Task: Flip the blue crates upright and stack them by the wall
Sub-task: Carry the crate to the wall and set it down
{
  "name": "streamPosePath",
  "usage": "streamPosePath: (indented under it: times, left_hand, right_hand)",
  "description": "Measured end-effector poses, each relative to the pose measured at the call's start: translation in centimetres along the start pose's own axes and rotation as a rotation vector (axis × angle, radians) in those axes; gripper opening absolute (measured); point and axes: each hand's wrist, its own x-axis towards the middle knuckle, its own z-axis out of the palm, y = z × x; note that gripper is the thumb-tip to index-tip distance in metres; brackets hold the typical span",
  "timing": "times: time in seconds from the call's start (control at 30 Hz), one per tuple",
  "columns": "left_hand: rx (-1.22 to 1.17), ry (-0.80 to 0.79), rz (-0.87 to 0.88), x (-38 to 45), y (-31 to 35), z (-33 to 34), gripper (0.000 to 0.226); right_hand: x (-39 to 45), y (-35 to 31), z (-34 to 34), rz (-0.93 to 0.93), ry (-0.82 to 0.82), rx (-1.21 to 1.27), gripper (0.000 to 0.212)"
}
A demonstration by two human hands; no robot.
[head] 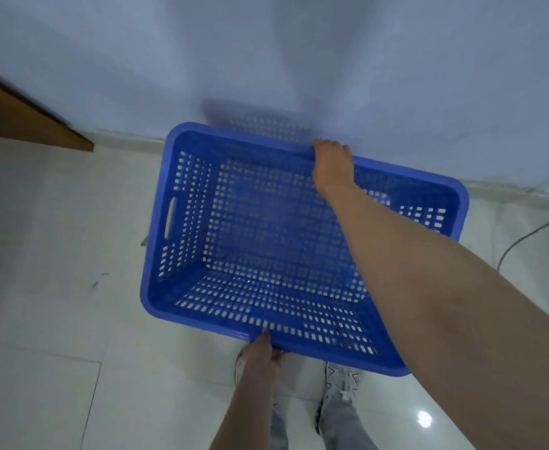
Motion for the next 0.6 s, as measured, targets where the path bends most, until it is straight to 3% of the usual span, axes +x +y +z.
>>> streamPosePath:
  times: [0.17, 0.33, 0.47, 0.6]
  left_hand:
    - [-0.033, -0.015, 0.003, 2.0, -0.2, 2.0, 0.021]
    - [0.007, -0.031, 0.046, 3.0, 1.7, 5.1, 0.022]
    - [0.015, -0.024, 0.055, 2.5, 1.9, 6.1, 0.03]
    - [-0.027, -0.015, 0.032, 2.9, 1.9, 6.3, 0.034]
  right_hand:
    - [1.6, -0.3, 2.6, -0.022, -0.063, 0.018, 0.037]
    - [0.8, 1.6, 3.1, -0.058, -0.063, 0.085, 0.049]
    - [-2.5, 6.9, 4.0, 0.204, 0.013, 0.046, 0.045]
    - [-8.0, 14.1, 7.0, 0.619, -0.079, 0.055, 0.074]
